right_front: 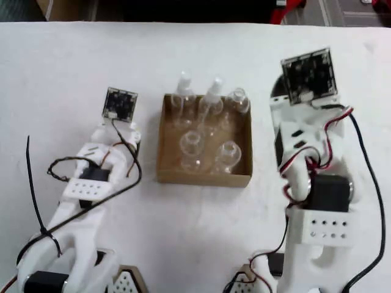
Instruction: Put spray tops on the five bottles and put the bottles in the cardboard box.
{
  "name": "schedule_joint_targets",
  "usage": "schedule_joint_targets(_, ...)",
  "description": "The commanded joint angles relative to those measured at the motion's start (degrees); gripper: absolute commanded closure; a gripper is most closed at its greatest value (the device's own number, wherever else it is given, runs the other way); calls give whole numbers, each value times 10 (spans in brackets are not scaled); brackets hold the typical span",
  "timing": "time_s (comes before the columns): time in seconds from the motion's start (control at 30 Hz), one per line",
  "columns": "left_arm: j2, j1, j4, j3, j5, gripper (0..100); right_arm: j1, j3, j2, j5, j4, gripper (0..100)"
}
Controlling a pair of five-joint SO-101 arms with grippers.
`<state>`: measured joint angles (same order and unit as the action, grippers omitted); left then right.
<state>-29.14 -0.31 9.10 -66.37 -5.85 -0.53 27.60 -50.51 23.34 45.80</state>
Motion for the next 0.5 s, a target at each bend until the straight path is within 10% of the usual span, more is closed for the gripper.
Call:
schedule_joint_targets(0.0,0,7,-11,6,-4,976,-41,52,-22,-4,-126,982)
schedule_joint_targets(0.47,0,7,-12,7,-4,976,-117,123,43,-4,-447,982)
